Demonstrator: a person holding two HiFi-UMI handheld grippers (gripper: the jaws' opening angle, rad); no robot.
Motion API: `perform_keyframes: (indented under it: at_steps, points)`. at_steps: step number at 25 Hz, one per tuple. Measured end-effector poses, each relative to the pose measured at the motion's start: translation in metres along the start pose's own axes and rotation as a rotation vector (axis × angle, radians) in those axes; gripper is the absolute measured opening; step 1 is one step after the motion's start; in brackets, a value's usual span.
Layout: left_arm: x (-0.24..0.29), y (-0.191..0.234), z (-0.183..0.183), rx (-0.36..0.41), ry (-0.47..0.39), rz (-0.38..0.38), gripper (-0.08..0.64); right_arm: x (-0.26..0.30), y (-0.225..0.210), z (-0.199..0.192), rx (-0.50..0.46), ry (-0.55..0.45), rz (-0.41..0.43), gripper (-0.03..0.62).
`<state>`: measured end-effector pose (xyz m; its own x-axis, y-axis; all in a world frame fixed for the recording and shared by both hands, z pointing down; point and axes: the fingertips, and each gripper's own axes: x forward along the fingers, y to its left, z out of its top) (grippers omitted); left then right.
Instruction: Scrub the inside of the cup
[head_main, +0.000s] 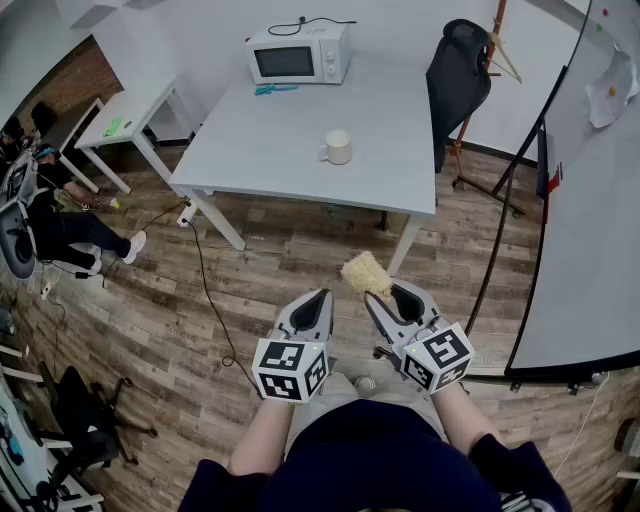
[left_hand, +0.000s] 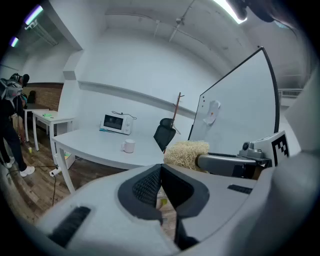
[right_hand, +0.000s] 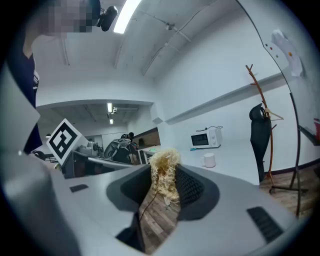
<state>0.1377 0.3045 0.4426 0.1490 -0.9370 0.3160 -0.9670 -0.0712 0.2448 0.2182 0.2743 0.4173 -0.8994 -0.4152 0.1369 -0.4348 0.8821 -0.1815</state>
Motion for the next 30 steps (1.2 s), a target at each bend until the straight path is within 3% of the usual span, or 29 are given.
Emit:
perform_keyframes:
  at_steps: [12,17,30]
  points:
    - [-0.008,-0.017,-0.01,-0.038,-0.024,0.022,0.018,-0.024,0.003,-0.003,-0.009,-0.005,0.014,0.156]
    - [-0.01,-0.019,-0.014,-0.038,-0.028,0.042,0.018,-0.03,0.002,-0.01,0.05,0.006,0.033,0.158]
    - [-0.001,-0.011,-0.018,-0.061,-0.025,0.078,0.018,-0.022,-0.009,-0.02,0.064,0.033,0.052,0.158]
